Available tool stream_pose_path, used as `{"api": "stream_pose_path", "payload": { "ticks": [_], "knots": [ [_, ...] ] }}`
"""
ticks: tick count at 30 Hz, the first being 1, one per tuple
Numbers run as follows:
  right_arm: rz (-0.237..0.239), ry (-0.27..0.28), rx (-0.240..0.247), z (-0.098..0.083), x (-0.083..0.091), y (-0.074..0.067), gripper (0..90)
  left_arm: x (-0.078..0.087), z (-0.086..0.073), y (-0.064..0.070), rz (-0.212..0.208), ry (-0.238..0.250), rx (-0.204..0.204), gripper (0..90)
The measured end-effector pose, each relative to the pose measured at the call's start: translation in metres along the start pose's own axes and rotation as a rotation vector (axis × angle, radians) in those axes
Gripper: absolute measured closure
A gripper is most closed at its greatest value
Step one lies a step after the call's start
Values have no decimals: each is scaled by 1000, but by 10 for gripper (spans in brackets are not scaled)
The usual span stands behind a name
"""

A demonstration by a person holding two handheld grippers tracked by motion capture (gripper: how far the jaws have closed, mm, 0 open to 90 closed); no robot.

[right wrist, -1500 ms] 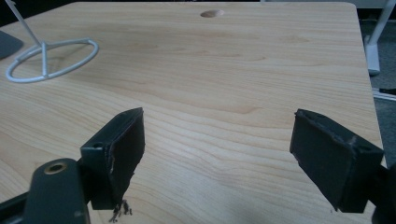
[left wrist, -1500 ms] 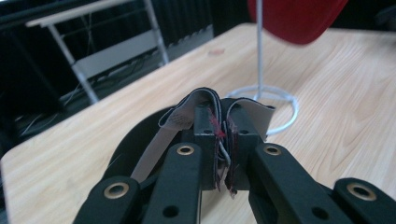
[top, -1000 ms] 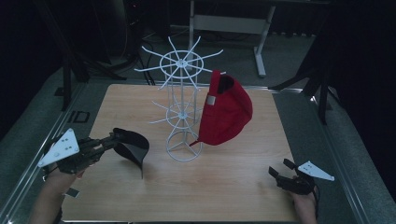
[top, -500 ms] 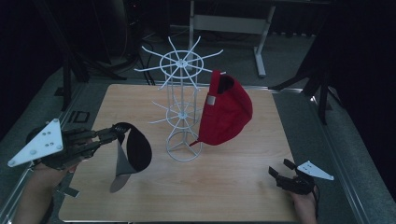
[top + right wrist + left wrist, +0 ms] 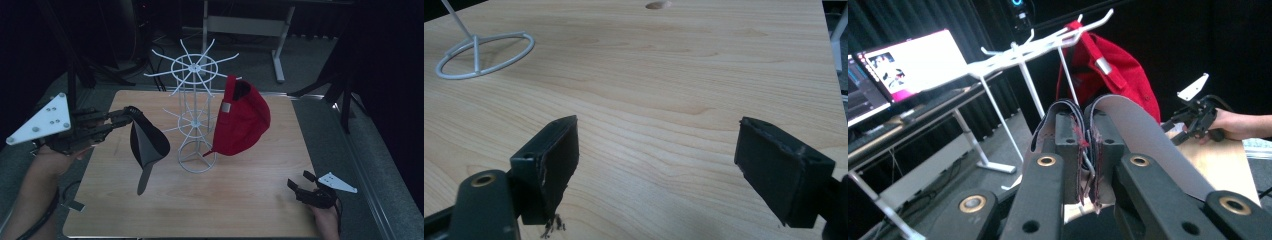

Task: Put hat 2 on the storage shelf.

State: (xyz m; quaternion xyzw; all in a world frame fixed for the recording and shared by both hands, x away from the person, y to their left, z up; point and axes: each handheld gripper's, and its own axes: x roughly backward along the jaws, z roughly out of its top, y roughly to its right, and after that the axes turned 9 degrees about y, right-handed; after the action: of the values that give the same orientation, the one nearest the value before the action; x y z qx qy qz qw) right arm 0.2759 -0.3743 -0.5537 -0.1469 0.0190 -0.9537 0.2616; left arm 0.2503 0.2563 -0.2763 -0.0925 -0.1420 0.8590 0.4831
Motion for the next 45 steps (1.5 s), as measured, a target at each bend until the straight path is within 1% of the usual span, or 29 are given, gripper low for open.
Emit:
{"api": "stream_pose_path", "payload": {
  "ticks": [1, 4, 8, 10, 12, 13, 14, 18, 19, 24, 26, 29, 30, 32, 36, 39, 40, 42, 43, 45],
  "knots": [
    [0, 0, 0, 0, 0, 0, 178, -1, 2, -2, -4, 7, 3, 855],
    [2, 0, -1, 0, 0, 0, 178, -4, 10, -2, -12, 25, -11, 854],
    [2, 0, -3, 0, 0, 0, 178, -10, 22, -3, -40, 56, -20, 855],
    [3, -1, -3, 0, 0, 0, 178, -14, 28, -4, -45, 60, -33, 855],
    [3, -4, -1, 0, 0, 0, 178, -19, 34, -6, -38, 57, -48, 855],
    [3, -5, -1, 0, 0, 0, 178, -22, 37, -6, -52, 65, -48, 854],
    [2, -8, -3, 0, 0, 0, 178, -24, 39, -6, -46, 65, -51, 855],
    [1, -12, -1, 0, -1, -1, 178, -36, 48, -6, -71, 60, -52, 855],
    [2, -12, -2, 0, -1, -1, 178, -39, 50, -5, -74, 62, -61, 854],
    [-1, -16, -3, 0, -1, -1, 178, -52, 57, -1, -92, 56, -62, 854],
    [-2, -16, -4, 0, -1, 0, 178, -55, 58, 1, -103, 57, -54, 854],
    [-1, -21, -1, 0, -1, 0, 178, -60, 58, 5, -115, 45, -55, 854],
    [-2, -20, -1, 0, -2, 0, 178, -62, 58, 6, -118, 43, -55, 854],
    [-2, -25, -3, 0, -2, 0, 178, -65, 56, 8, -131, 38, -41, 853],
    [-4, -32, -2, 0, -2, -1, 178, -72, 52, 13, -148, 28, -41, 853],
    [-4, -34, 0, 0, -3, -1, 178, -77, 49, 18, -159, 7, -47, 852],
    [-3, -34, -1, 0, -3, 0, 178, -79, 48, 19, -157, -3, -54, 853],
    [-4, -33, -5, 0, -2, 0, 178, -83, 46, 21, -164, -26, -52, 852],
    [-5, -34, -4, 0, -3, 0, 178, -85, 44, 22, -159, -35, -57, 852],
    [-4, -34, -2, 0, -3, 0, 178, -87, 41, 24, -166, -39, -57, 852]
  ]
}}
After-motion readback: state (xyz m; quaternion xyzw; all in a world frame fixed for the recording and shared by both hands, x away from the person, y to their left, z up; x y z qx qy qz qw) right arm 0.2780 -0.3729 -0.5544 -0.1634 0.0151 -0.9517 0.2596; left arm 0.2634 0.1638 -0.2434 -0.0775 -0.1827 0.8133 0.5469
